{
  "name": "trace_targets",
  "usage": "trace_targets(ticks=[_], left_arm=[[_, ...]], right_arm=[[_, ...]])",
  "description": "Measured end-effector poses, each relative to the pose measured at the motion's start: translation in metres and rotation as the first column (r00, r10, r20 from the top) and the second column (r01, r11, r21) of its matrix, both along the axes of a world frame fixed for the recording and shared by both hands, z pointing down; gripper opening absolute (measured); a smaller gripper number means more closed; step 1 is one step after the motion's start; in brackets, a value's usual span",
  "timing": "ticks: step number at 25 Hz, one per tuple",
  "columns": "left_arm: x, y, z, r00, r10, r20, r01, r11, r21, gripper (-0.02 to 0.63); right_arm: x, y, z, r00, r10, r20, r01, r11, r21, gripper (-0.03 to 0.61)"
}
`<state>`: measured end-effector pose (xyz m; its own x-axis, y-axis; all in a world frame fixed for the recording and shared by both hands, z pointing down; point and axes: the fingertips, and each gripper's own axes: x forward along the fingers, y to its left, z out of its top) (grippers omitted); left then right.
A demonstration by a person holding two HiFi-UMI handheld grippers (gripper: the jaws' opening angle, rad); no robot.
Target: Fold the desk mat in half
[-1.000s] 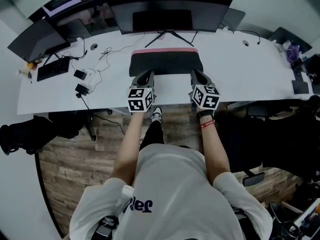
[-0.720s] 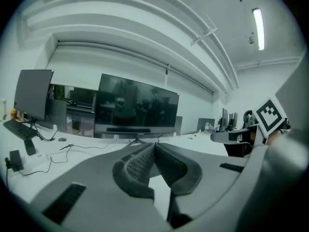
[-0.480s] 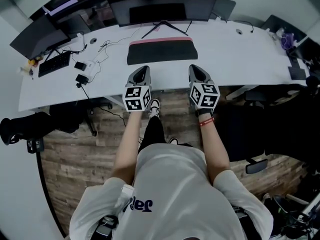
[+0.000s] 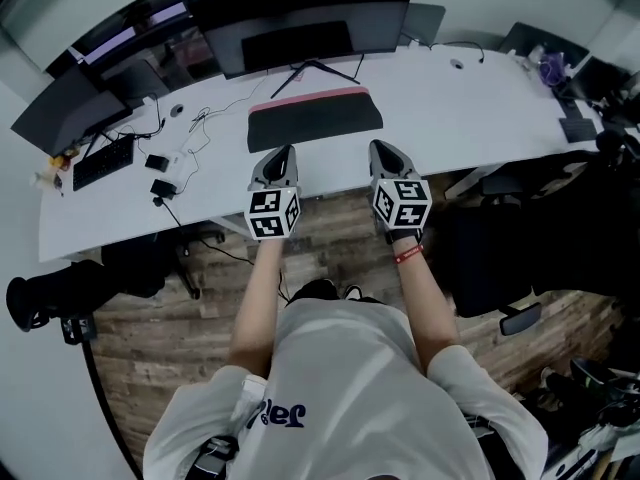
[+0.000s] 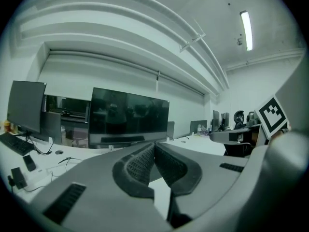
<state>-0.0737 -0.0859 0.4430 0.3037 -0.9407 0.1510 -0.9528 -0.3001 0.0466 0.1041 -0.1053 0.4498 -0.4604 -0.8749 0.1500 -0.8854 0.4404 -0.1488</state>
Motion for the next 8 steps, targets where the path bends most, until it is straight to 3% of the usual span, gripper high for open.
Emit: trace_targets(ticks=[5,8], left_arm=[[-0.014,-0.023,0.018,0.997,0.080,0.014,-0.080,0.996,-0.029,0.021],[-0.060,-0.016,0.066,0.997,0.078,0.015,-0.076,0.990,-0.118,0.021]], right_arm=[[-0.019,-0.014,0.006,0.998,0.065,0.021,-0.065,0.998,-0.009,0.014],[-0.068,-0.010,0.034,0.997,0.023,0.078,-0.019,0.998,-0.053,0.014]])
